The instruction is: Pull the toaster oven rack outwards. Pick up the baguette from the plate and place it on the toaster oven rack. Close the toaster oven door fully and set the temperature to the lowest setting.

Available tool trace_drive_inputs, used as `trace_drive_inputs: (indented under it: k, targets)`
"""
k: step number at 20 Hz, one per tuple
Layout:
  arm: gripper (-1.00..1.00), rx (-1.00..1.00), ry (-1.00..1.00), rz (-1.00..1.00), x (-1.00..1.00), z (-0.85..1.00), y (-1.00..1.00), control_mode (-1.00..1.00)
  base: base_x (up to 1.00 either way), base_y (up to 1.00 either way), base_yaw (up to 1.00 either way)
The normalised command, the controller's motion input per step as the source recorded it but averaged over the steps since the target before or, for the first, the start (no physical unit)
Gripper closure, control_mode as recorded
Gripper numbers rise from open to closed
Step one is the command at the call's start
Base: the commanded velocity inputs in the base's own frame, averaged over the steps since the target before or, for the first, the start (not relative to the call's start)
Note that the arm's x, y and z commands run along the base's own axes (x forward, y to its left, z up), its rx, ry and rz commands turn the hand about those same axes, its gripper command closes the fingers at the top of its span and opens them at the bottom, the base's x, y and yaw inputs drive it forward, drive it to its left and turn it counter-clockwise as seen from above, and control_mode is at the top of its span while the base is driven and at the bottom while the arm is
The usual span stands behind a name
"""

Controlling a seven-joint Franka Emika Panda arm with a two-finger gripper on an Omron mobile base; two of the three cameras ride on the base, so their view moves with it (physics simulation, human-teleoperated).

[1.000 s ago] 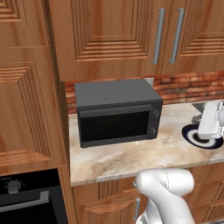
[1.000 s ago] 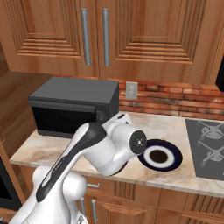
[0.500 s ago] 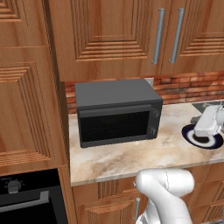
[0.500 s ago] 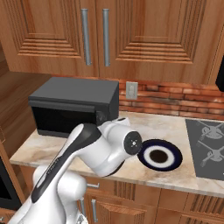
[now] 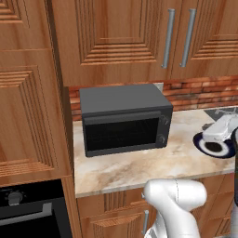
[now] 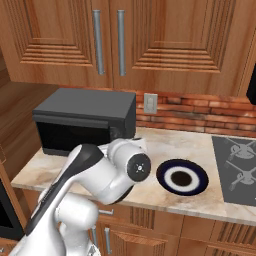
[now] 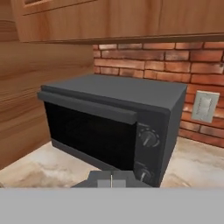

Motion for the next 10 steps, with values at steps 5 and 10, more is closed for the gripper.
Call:
trace_drive_inputs:
  k: [5, 10]
  targets:
    - [1.0, 0.02, 0.0, -0.1, 0.0, -0.02, 0.2, -1.0, 0.0, 0.0, 0.0]
    - [1.0, 0.0, 0.0, 0.0, 0.0, -0.07, 0.26, -1.0, 0.0, 0.0, 0.0]
